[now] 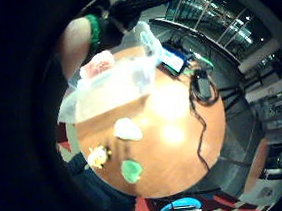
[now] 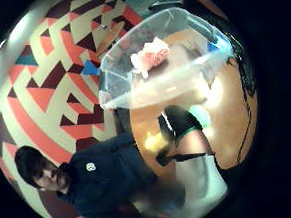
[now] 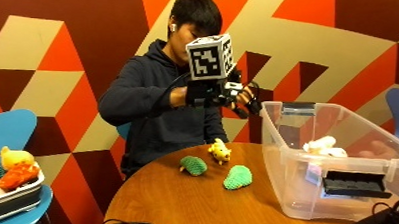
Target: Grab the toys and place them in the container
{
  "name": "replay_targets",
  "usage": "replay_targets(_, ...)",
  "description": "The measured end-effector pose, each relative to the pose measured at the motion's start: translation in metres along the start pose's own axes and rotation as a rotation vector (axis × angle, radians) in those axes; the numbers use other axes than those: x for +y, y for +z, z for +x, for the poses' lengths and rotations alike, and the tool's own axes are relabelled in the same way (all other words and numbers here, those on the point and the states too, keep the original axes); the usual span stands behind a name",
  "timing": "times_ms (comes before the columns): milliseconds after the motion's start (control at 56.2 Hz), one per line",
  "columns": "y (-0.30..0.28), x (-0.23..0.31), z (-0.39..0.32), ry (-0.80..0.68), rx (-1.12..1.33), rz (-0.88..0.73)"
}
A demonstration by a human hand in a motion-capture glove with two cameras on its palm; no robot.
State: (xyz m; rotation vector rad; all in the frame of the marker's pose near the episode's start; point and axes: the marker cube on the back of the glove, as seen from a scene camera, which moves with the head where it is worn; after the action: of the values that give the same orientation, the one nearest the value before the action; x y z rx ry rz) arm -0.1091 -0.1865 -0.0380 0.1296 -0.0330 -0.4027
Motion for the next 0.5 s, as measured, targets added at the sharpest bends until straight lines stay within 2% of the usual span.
replay_targets(231,0.07,0.018,0.055,0.178,0.025,-0.333)
replay_targets(356,0.121,0.014,0.059,0.173,0.064,-0.441)
replay_targets(498,0.164,0.008,0.05,0.107,0.095,-0.471)
